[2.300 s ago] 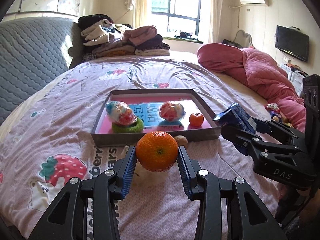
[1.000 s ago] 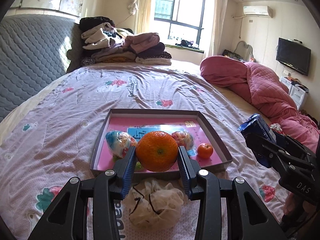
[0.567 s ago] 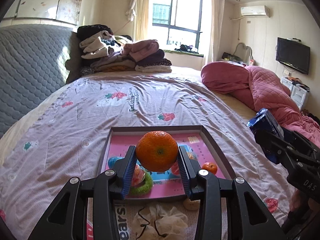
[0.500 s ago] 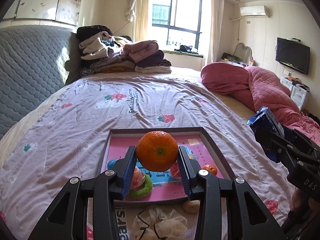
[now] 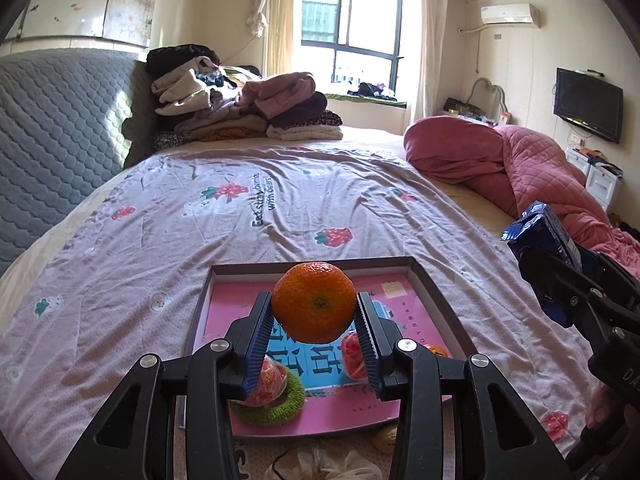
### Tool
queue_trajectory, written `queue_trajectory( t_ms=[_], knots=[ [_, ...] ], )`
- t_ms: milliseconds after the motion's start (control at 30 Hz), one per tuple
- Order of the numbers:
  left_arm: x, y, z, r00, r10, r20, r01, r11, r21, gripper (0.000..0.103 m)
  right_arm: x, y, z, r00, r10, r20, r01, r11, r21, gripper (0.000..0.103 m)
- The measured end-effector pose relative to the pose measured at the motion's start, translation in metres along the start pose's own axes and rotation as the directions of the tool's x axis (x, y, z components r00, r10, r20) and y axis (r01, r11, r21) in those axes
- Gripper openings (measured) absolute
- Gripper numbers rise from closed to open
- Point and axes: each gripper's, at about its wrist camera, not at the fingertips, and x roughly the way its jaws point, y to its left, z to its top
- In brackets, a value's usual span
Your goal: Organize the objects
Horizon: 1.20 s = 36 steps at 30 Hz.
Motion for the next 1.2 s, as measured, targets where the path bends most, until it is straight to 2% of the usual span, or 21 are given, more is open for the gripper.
queue_trajectory(
  t_ms=[633,1200],
  knots=[
    [0.046,0.003,-0.027,0.996,-0.006,-0.089,0.005,1.0,-0.009,0.042,0.051,-0.007,-0.043,0.984,-0.001,-0.178,0.002,1.0,0.004,0.058],
    [0.067,0.007,-0.042,0.988,-0.026,-0.155,0.023,1.0,-0.02,0.042,0.077,-0.009,-0.076,0.95,-0.023,-0.311,0.023,1.0,-0.005,0.058]
  ],
)
